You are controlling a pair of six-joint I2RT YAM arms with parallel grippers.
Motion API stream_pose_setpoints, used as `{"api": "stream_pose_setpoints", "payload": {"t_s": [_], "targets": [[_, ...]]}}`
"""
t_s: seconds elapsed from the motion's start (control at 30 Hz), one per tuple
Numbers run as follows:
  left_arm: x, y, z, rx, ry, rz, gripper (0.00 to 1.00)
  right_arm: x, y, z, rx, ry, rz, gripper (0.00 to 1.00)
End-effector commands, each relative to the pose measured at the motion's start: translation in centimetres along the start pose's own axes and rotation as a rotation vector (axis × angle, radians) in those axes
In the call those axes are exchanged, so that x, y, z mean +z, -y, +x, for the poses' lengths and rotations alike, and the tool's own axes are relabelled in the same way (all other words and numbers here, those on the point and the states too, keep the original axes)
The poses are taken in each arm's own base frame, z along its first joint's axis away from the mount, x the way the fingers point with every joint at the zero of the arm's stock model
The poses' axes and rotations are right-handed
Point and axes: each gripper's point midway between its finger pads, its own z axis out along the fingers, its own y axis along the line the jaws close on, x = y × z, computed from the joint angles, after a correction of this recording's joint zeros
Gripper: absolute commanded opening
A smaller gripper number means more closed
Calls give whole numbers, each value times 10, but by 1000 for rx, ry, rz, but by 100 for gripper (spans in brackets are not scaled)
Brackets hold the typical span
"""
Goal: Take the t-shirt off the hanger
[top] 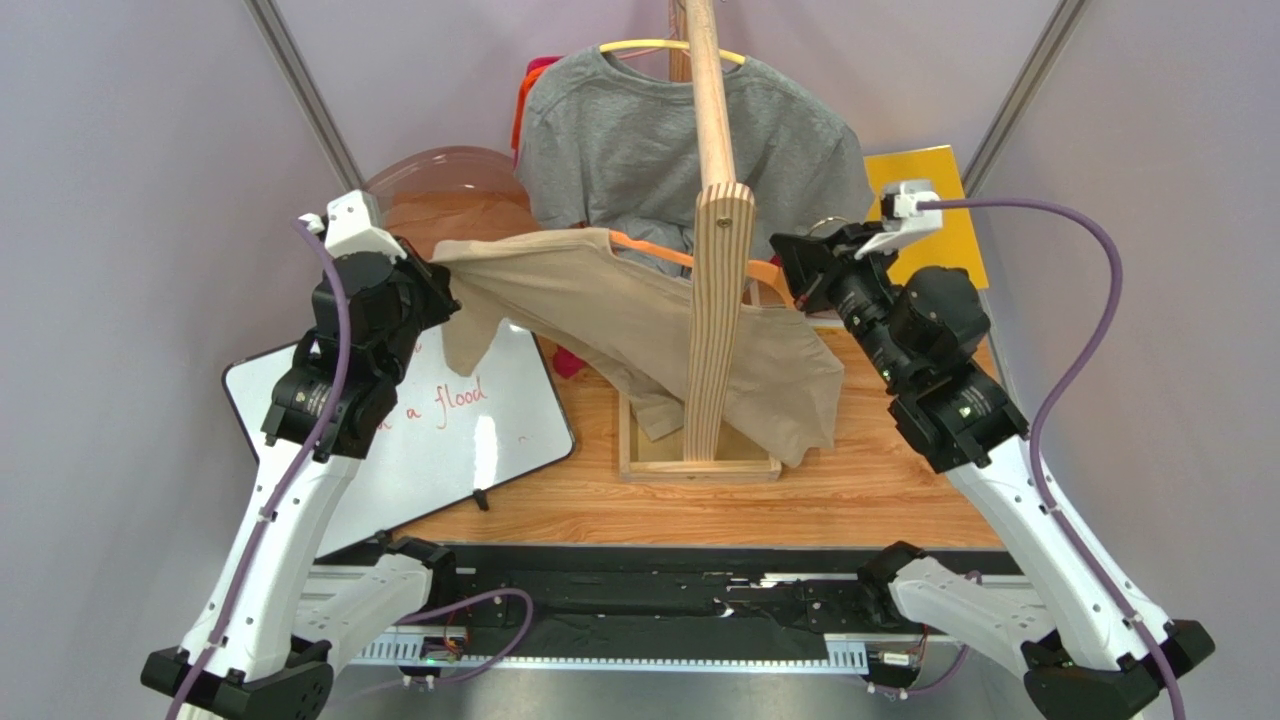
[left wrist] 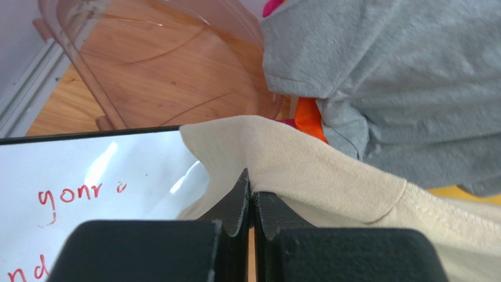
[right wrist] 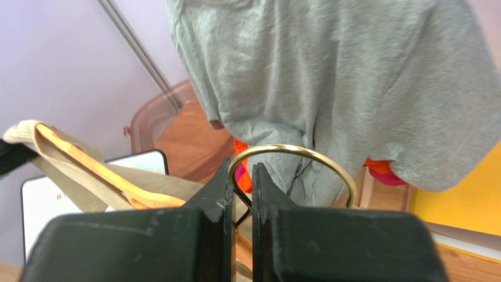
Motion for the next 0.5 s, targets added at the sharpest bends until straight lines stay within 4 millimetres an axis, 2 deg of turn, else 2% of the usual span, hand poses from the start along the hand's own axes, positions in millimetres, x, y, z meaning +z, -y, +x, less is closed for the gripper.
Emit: {"api": "stream_pose_setpoints", "payload": {"t_s": [0.0,0.1,0.13,0.2,0.27,0.3,0.37,0.4,0.43,0.47], "targets": [[-5,-41,-35,-108,162,-211,0,-18,33,-37,52,184,152,0],[-4,-43,-34,-104,166,-207,0,-31,57,-42,114,236,260,0],[-4,-39,-34,-103,161,-188,0,-33,64,-38,130,237,283,0],[-3,-36,-31,-92,149,-169,0,-39,71,-40,170,254,306,0],[1,-20,-29,-78,126,-84,0,-41,76,-39,183,259,328,0],[1,-5,-28,-66,99,-9,0,-41,76,-40,186,263,330,0],[7,11,-23,-51,61,70,0,-37,67,-45,181,263,280,0],[6,37,-22,-43,43,206,0,-29,61,-44,167,248,244,0],[9,50,-17,-26,14,272,0,-23,45,-41,148,215,155,0],[10,63,-14,-27,-8,338,0,-20,34,-51,146,238,95,0]]}}
